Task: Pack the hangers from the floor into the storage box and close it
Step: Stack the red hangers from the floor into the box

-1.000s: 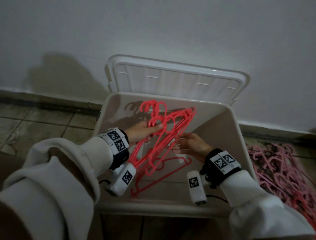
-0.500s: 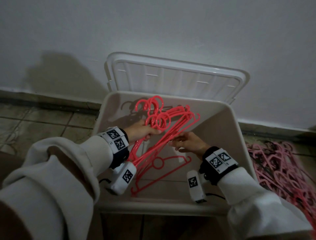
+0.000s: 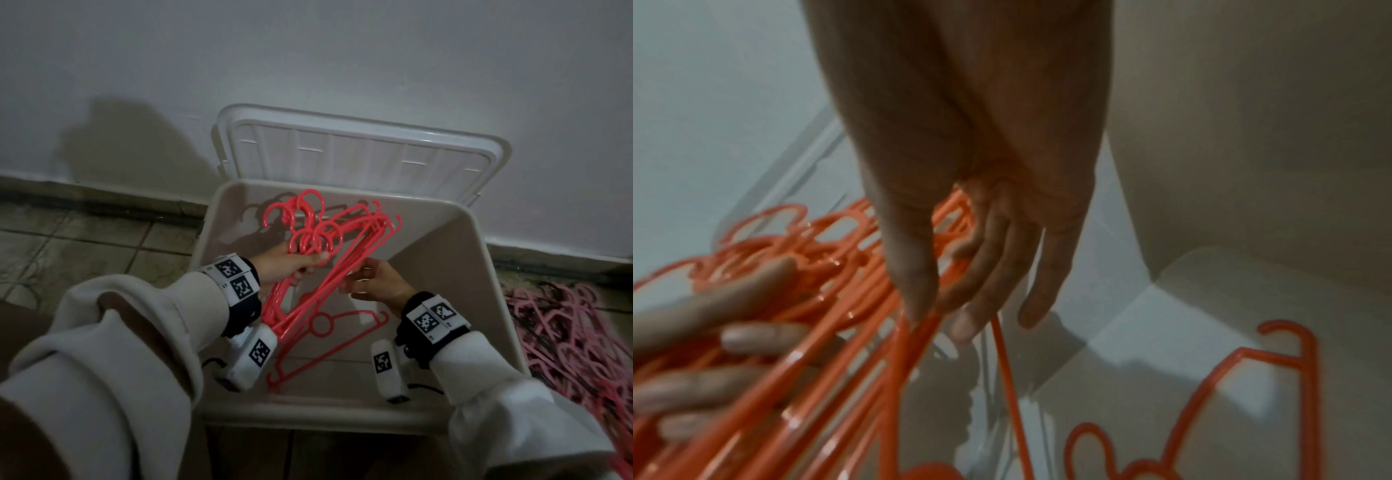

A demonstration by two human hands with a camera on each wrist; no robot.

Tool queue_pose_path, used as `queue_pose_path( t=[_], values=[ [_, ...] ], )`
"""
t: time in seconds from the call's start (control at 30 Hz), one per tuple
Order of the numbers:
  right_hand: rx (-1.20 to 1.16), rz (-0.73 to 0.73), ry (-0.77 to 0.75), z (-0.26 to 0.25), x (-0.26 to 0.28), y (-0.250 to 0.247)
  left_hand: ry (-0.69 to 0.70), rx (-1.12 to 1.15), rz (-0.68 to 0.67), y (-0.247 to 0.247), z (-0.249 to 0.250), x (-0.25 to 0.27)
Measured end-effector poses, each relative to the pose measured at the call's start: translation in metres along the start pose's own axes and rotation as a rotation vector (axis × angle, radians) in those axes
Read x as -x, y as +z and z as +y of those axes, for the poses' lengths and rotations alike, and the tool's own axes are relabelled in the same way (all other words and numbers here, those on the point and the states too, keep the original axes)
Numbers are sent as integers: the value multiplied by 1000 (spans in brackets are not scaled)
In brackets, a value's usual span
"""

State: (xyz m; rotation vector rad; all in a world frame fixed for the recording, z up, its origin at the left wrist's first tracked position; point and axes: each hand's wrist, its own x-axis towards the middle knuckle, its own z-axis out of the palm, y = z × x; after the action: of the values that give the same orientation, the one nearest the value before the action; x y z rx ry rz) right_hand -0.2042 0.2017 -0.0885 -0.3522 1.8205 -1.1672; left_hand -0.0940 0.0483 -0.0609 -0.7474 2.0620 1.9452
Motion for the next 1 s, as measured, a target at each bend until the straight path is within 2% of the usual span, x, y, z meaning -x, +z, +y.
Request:
queue_pose_path(
  t=[0.07, 0.17, 0.27, 0.37, 0.53, 0.67, 0.77, 0.9, 1.0],
  values=[
    [-38, 60, 25, 4, -4, 0, -6, 21, -13, -1, 1, 0],
    [-84, 40, 43, 9, -6, 0, -1, 74, -1, -1, 2, -1],
    [46, 27, -2, 11, -9, 2, -2, 121, -17, -1, 2, 0],
    [192, 78, -89, 13, -11, 3, 2, 111, -11, -1, 2, 0],
    [241, 134, -127, 14, -9, 2, 58, 80, -50, -1, 10, 4],
    [293, 179, -172, 18, -10, -8, 97, 75, -11, -3, 13, 5],
    [305, 183, -97, 23, -11, -15, 134, 103, 9, -2, 14, 7],
    [247, 222, 118, 26, -13, -23, 134, 226, 37, -4, 13, 5],
    [186, 240, 155, 29, -12, -29, 100, 248, 49, -6, 13, 3]
  ],
)
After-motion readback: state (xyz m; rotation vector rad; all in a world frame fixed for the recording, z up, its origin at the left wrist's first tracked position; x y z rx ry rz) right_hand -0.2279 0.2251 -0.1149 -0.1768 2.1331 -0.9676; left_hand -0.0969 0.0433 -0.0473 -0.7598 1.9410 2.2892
